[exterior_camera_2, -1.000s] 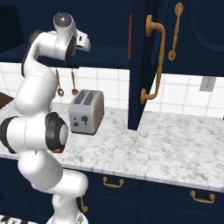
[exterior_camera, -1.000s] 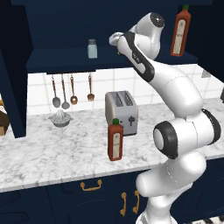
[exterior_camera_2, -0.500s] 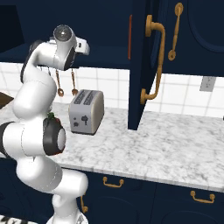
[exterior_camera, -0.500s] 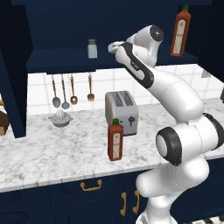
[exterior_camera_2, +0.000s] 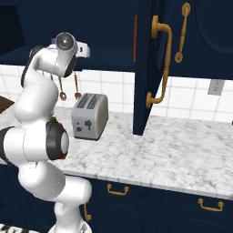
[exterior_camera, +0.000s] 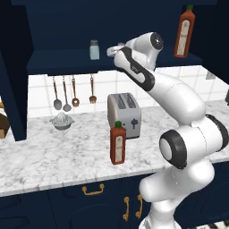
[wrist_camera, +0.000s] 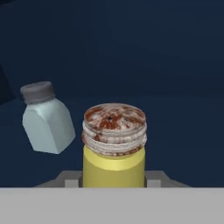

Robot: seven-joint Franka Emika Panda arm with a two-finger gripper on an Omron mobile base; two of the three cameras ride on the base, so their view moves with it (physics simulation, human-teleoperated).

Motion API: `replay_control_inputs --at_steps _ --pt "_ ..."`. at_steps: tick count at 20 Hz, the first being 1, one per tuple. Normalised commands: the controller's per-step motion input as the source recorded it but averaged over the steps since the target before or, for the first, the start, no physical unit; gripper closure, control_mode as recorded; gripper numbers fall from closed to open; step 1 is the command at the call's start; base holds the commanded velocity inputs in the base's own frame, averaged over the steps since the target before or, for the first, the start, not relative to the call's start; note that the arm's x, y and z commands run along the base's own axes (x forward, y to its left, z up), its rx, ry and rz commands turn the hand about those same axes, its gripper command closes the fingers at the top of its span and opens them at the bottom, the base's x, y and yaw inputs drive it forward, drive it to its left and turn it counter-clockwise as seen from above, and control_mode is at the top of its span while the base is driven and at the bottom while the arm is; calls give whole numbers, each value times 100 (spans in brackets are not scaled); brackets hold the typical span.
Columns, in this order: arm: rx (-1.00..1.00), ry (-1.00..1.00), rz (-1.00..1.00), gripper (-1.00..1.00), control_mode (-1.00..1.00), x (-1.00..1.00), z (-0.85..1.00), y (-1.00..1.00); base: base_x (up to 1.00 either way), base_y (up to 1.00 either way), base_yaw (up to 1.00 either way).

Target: Put the shaker and condiment bottle from the counter next to their counterparts in the cabinet.

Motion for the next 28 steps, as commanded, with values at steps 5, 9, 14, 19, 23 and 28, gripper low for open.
replay_control_inputs --at_steps 5,9,14,19,23,28 --pt "0 7 12 100 -100 47 13 17 0 0 0" --pt "0 6 14 100 -100 48 11 13 0 0 0" --pt "-4 -1 14 100 -100 37 0 18 0 0 0" --pt "-11 -9 13 -100 -100 34 0 21 0 0 0" --pt "-9 -11 13 -100 -100 17 0 9 0 0 0" --pt "-1 -5 13 -100 -100 0 0 0 0 0 0"
